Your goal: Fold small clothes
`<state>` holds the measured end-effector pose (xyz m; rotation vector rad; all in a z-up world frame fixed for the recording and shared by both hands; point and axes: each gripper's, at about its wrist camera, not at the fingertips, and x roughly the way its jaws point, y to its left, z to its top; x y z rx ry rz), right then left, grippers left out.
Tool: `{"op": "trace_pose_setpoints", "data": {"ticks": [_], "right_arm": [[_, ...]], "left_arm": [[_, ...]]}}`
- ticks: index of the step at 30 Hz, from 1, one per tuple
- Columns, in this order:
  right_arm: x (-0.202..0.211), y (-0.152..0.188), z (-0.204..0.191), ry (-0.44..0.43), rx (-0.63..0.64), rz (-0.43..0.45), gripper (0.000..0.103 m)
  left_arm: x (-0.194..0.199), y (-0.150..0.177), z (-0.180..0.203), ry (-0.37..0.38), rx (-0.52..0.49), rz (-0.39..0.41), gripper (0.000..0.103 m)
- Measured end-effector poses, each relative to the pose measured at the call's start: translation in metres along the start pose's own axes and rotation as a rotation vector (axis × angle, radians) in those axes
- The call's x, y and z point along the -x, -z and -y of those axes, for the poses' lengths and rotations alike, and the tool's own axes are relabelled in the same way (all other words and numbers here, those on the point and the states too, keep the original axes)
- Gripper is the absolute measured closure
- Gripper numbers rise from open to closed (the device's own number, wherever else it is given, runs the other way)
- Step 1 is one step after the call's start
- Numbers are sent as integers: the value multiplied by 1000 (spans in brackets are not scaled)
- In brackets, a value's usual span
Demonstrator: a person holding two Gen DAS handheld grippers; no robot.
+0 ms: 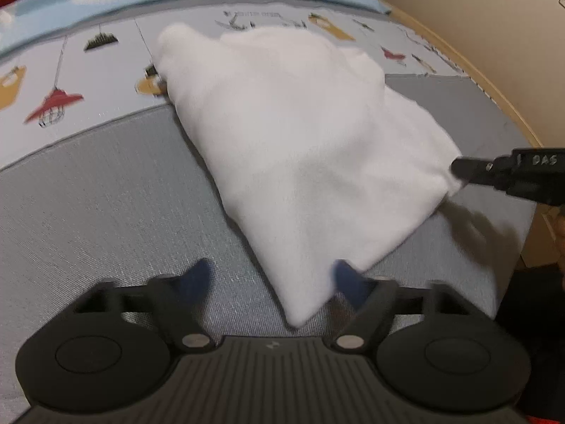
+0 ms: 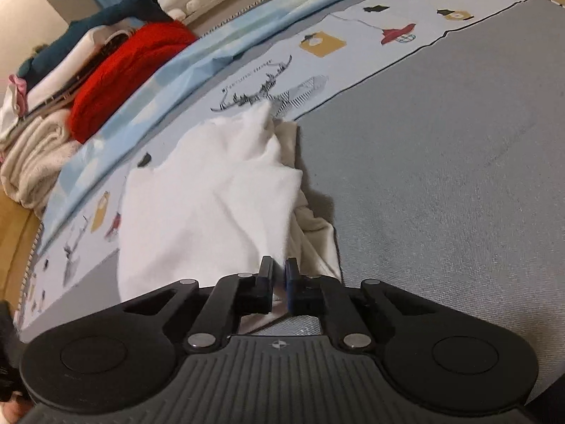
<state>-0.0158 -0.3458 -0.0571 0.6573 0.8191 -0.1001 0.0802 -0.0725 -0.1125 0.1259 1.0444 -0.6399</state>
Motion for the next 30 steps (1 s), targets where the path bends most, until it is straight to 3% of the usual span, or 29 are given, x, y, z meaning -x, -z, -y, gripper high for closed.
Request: {"op": "trace_pose_setpoints", "data": {"ticks": [2, 5, 8, 9, 12, 13, 17, 25, 28, 30], "right_arm": [[3, -2, 3, 0, -7, 3, 98], [-2, -7, 16, 88, -38, 1, 99], [-15, -9, 21, 96, -54, -62, 97], [-16, -8, 22, 101, -57, -60, 91], [-11, -11, 30, 116, -136, -52, 54], [-7, -11, 32, 113, -155, -43, 51], [1, -8, 36, 40, -181, -31, 47], [-11, 2, 22, 36, -124, -126, 44], [-12, 8, 20, 33, -135, -145, 44], [-13, 14, 18, 10, -156, -159, 42]], "left_arm": [[2, -1, -3, 3, 0, -5, 29], [3, -1, -6, 7, 6, -14, 27], [5, -1, -6, -1, -3, -21, 19], [5, -1, -7, -7, 1, -26, 15], [11, -1, -14, 17, 36, -36, 14], [14, -2, -17, 26, 51, -33, 14], [28, -8, -29, 40, 105, 15, 13], [28, -24, -34, -22, 133, 36, 12], [27, -26, -33, -46, 114, 40, 0], [29, -28, -33, -59, 102, 68, 0]]}}
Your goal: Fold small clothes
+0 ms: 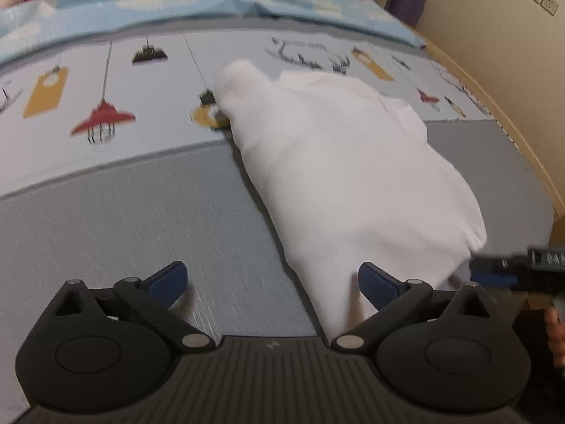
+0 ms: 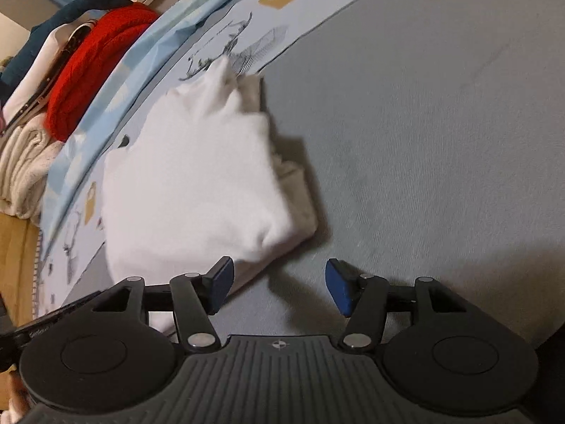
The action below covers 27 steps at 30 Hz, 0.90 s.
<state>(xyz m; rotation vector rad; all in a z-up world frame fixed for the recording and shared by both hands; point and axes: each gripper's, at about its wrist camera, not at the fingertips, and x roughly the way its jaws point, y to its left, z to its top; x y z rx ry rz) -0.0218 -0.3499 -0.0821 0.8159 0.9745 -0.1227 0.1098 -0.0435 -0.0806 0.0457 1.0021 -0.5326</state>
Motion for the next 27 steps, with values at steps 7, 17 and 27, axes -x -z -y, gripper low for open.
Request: {"op": "trace_pose_setpoints", "data": {"ticks": [7, 17, 27], "right_arm": [[-6, 30, -5, -134, -123, -7, 25], [-24, 11, 19, -189, -369, 92, 71], [-77, -103, -28, 16, -52, 94, 92]], "left_arm": [[-15, -65, -34, 18, 85, 78, 0], [-96, -134, -75, 262, 343, 32, 65], [-85, -116, -113, 190, 362, 89, 95]]}}
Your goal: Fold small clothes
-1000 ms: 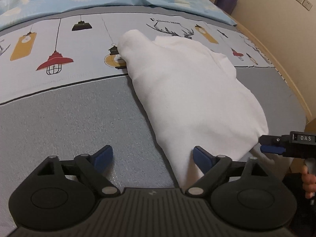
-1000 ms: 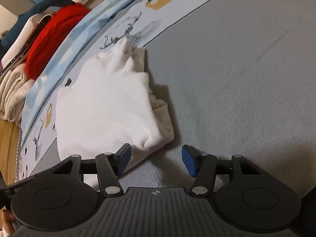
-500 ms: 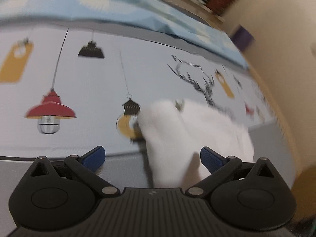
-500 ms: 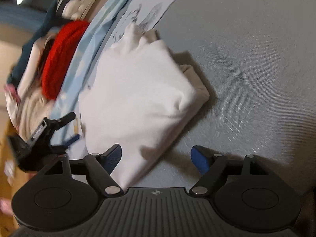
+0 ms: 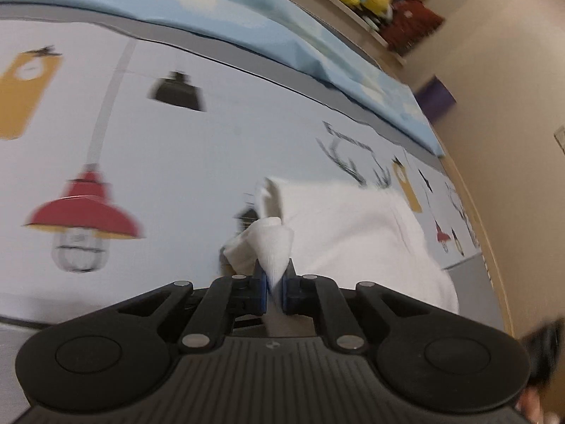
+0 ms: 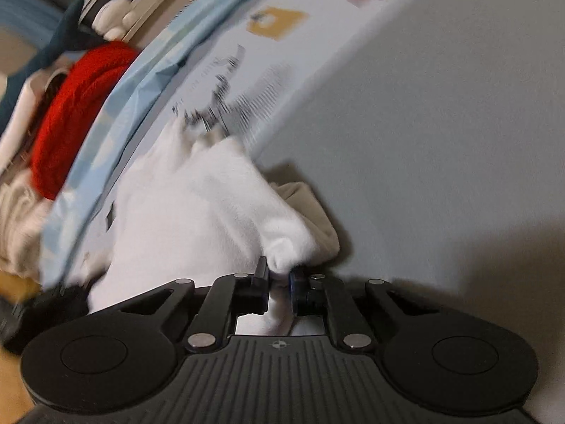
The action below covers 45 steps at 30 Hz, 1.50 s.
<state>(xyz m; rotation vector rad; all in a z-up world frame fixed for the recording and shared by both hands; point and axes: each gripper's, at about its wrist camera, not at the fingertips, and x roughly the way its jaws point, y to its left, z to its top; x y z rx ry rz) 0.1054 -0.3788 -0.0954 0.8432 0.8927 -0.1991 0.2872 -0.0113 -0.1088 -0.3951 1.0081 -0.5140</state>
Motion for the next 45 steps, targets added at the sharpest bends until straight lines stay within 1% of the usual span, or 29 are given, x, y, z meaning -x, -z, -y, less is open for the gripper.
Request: {"op": "trace_pose_setpoints", "data": {"ticks": [3, 5, 8, 11, 14, 16, 17, 18, 20, 21, 22, 23, 24, 25, 27, 28, 29, 32, 33, 35, 36, 37, 38, 39, 40, 41, 43, 44, 45], "right_arm": [[-50, -51, -45, 20, 151, -23, 92], [-82, -75, -76, 33, 252, -29, 92], [-126, -94, -124, 30, 384, -32, 92], [-163, -105, -165, 22, 476, -40, 92], [-185, -108, -191, 19, 543, -36, 92], [-193, -109, -200, 11, 573, -31, 92], [-194, -109, -201, 8, 578, -28, 92], [-194, -109, -201, 6, 587, -20, 90], [-189, -109, -196, 1, 593, 3, 85], [-184, -110, -191, -6, 580, 25, 74], [-177, -111, -185, -2, 553, 43, 57], [-169, -112, -177, 11, 512, 59, 50], [-156, -111, -167, 17, 470, 75, 42], [-142, -110, -155, 10, 432, 81, 39], [-116, -102, -134, -32, 379, 58, 37], [-103, -96, -122, -55, 345, 29, 34], [-93, -89, -110, -75, 314, -9, 33], [-80, -64, -88, -133, 253, -111, 32], [-81, -54, -85, -156, 247, -141, 32], [-86, -39, -82, -189, 260, -169, 32], [-88, -34, -85, -195, 298, -155, 31], [-89, -29, -90, -205, 358, -119, 34], [-91, -26, -94, -194, 404, -92, 36], [-91, -22, -99, -177, 460, -72, 38], [-91, -17, -103, -153, 523, -42, 38], [-90, -12, -108, -105, 592, -6, 38], [-91, -4, -112, -22, 718, 53, 37], [-91, -2, -110, -6, 751, 79, 36], [-92, -4, -106, -5, 751, 91, 35]], "left_arm": [[14, 3, -14, -14, 2, 6, 94], [20, 0, -18, -32, 5, 23, 94], [28, -8, -26, -70, 12, 64, 94], [30, -12, -38, -62, 35, 57, 93], [32, -10, -44, -53, 14, 47, 89], [36, -11, -48, -45, 13, 37, 86], [37, -12, -49, -42, 25, 40, 85], [41, -13, -51, -48, 34, 47, 80], [46, -13, -49, -86, 20, 60, 69], [50, -14, -48, -121, 3, 71, 60], [53, -14, -47, -141, -6, 84, 53], [58, -15, -47, -157, -7, 104, 51], [62, -17, -48, -178, -1, 126, 45], [64, -19, -49, -191, 2, 141, 38], [66, -23, -52, -209, 16, 174, 29], [64, -25, -55, -209, 35, 177, 26], [62, -27, -57, -198, 60, 175, 25], [50, -26, -56, -125, 95, 121, 25], [47, -23, -53, -99, 81, 98, 24], [45, -17, -46, -83, 31, 74, 23], [44, -14, -40, -90, -16, 63, 21], [43, -10, -35, -116, -64, 56, 21], [40, -7, -31, -160, -114, 53, 21], [35, -4, -29, -220, -158, 33, 21], [30, -1, -31, -267, -174, 9, 21], [28, 2, -35, -289, -182, 4, 21], [33, 6, -36, -305, -210, 20, 18], [35, 7, -38, -314, -206, 19, 17], [37, 8, -40, -317, -201, 20, 16]]}}
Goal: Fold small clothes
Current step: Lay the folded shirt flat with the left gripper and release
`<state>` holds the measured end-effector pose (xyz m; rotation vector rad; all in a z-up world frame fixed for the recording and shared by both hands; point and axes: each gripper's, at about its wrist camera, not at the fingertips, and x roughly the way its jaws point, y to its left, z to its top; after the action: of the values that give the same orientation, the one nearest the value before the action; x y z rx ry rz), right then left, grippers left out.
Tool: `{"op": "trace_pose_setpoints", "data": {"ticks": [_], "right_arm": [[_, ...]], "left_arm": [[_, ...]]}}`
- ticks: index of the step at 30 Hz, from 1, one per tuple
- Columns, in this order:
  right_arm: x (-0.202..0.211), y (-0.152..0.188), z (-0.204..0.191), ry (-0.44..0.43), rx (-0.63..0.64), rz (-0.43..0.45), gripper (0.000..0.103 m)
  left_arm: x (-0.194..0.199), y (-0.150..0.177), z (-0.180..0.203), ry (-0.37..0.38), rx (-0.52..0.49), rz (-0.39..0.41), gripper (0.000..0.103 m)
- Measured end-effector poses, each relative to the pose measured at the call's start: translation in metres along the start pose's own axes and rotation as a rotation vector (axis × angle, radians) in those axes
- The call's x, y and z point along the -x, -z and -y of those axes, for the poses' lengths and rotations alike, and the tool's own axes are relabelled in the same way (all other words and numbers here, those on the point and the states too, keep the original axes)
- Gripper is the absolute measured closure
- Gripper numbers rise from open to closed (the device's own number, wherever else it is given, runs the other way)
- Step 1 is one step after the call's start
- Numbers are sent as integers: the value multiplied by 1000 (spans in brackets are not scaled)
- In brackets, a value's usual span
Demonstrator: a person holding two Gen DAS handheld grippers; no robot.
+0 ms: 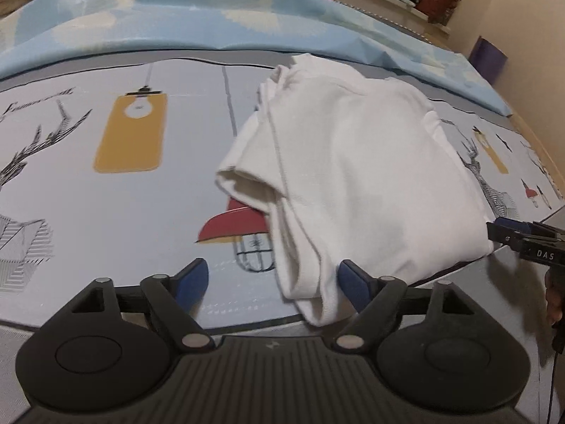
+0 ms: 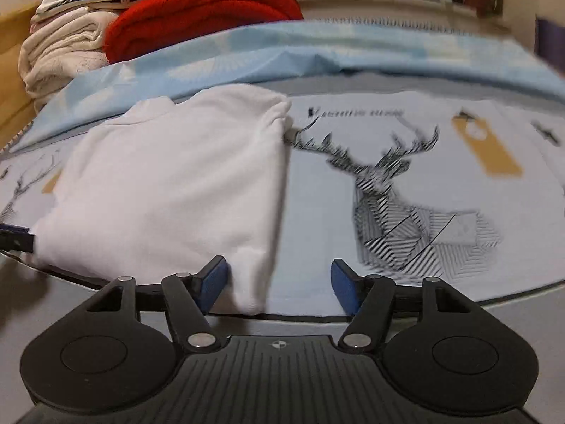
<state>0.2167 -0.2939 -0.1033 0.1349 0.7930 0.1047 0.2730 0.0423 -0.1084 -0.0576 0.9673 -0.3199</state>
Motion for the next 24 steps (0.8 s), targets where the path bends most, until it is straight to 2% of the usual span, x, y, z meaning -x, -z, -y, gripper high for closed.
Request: {"op": "trace_pose_setpoints", "data": {"ticks": [3, 5, 9, 11, 13, 15, 17, 21, 24], "right_arm": [[0, -2, 10, 8, -54, 9, 35], [4, -6, 15, 33, -70, 3, 35], [36, -10, 11, 63, -101, 17, 35], [61, -12, 0, 55, -94, 35, 29], [86, -11, -14, 44, -86, 50, 19], [112, -4, -31, 44, -75, 73, 15], [133, 8, -53, 56, -60, 79, 15], [163, 36, -92, 45, -34, 77, 8], [177, 59, -109, 98, -38, 103, 7]], "left_arm": [[8, 6, -7, -39, -13, 2, 13], [16, 4, -12, -55, 13, 11, 13], [48, 1, -5, -126, 24, 75, 13], [75, 3, 7, -143, 1, 121, 11], [101, 11, 24, -161, -12, 163, 0], [128, 25, 47, -179, -19, 214, 0], [148, 40, 70, -178, -22, 225, 0], [172, 71, 98, -197, -5, 241, 0], [175, 88, 104, -192, 21, 236, 0]]}}
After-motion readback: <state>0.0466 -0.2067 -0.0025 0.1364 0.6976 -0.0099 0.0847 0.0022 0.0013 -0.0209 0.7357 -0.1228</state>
